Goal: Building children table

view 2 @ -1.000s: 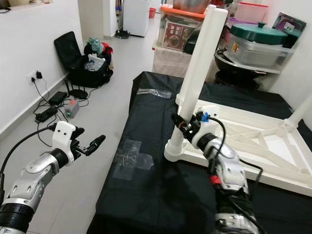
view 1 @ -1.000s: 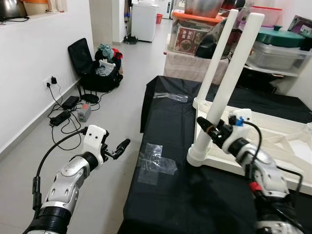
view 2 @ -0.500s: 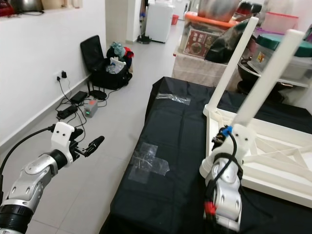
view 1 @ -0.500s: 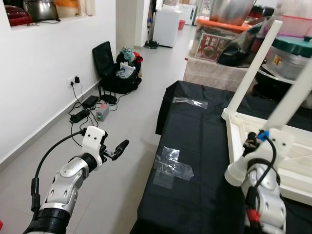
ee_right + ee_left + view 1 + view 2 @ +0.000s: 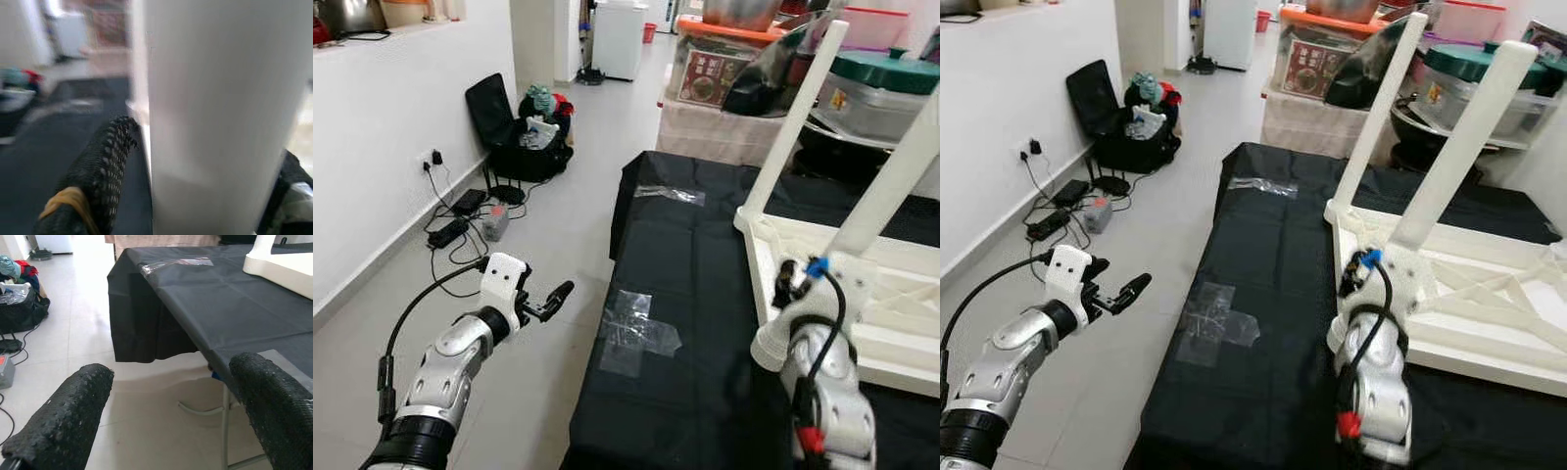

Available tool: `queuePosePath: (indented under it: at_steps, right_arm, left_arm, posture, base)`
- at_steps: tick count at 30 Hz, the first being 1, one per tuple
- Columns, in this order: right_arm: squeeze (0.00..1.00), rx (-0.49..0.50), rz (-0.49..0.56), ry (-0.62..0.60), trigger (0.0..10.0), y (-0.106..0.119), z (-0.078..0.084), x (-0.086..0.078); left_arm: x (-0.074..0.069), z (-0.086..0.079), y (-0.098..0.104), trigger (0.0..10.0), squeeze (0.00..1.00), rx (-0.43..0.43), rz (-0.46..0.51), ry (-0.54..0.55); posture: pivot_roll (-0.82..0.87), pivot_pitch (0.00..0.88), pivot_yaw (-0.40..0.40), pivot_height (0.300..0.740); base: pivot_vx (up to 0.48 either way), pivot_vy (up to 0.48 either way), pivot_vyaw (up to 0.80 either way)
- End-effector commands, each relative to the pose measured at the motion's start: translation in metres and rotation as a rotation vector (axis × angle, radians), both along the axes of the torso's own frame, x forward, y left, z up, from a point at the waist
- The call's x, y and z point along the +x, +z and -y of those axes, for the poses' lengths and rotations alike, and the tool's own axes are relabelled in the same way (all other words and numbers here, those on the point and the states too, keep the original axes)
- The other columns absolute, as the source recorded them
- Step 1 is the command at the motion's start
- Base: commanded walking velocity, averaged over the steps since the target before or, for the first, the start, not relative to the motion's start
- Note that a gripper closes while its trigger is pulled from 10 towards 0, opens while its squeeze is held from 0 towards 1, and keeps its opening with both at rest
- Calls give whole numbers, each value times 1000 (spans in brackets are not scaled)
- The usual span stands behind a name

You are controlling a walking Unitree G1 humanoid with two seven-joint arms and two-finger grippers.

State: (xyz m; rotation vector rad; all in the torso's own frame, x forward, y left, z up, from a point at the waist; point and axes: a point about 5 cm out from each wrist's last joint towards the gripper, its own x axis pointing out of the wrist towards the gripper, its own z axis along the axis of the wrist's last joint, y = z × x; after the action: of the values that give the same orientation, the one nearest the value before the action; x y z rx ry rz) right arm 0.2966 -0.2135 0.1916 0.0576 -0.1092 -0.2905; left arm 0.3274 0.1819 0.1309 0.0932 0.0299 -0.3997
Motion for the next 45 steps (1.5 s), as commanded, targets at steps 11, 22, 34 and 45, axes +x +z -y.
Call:
queuePosePath:
  at_steps: [11,22,34,45]
  right_arm:
    - [0,-36,-110,525,9882,-29,17,33]
    - [0,20,-98,542,0,-37,1,47]
    - [0,3,-43,442,0,-34,19,42]
    - [0,168,-156,-577,0,-61,46,-32]
  left_arm:
    - [2,5,0,10000,0,15,6,-7]
    - [1,4,1,10000,0,18,10,-2]
    - [2,3,2,10000,0,20,10,-5]
    - [2,1,0,10000,0,26,-3,-10]
  posture:
    - [67,0,-121,740]
    - [82,0,-123,740]
    - [59,0,-111,740]
    - [47,0,-96,740]
  base:
    - [0,0,0]
    - [0,0,0]
    - [0,0,0]
    - [0,0,0]
